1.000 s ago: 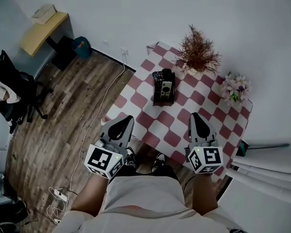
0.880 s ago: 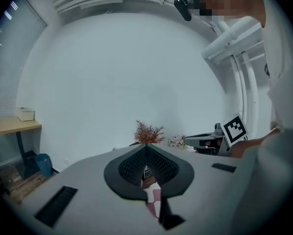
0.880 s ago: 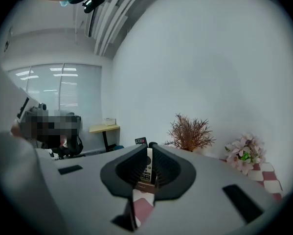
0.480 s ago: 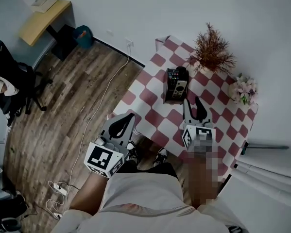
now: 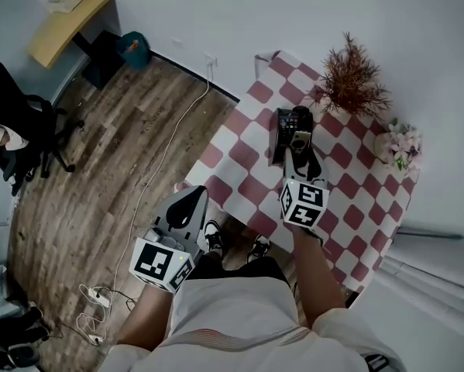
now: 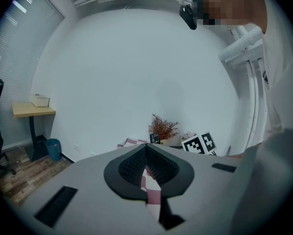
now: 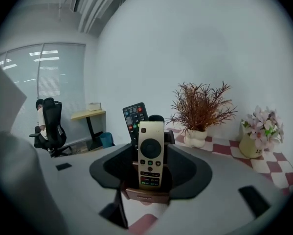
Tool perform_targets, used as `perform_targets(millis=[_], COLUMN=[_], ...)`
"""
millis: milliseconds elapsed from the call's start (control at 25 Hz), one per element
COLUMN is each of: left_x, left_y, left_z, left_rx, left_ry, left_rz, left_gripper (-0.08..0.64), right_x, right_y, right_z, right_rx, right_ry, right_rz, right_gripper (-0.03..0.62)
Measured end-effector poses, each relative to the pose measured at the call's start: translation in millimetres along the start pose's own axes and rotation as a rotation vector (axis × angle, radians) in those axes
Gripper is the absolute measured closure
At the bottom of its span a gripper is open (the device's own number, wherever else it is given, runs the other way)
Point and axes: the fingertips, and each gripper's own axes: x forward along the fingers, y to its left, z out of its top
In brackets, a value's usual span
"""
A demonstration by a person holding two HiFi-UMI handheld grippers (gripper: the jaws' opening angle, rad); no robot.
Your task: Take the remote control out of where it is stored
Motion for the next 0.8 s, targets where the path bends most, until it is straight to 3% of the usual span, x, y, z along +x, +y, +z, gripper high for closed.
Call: perform_targets(millis=[400, 560, 800], left_x=[-5.6, -7.8, -5.1], left_y=[6.5, 4.0, -9.8], left_z=[-11.0, -10.0, -1.1], left_rx=[-0.020, -0.015, -0.001], left_ry=[0.018, 0.016, 0.003], left_rz=[0.008, 0.002, -0.016], left_gripper=[0.551, 0.551, 0.551], right_x=[18.0, 13.1, -16.5], right_y=[-2.7, 0.5, 1.6], right_z=[-17.9, -12.0, 27.5], right_rx=[0.012, 0.011, 0.025], right_ry=[0.029, 0.012, -0.088], right_rz=[-0.065, -0.044, 0.027], right_gripper=[0.403, 0.405, 0.405])
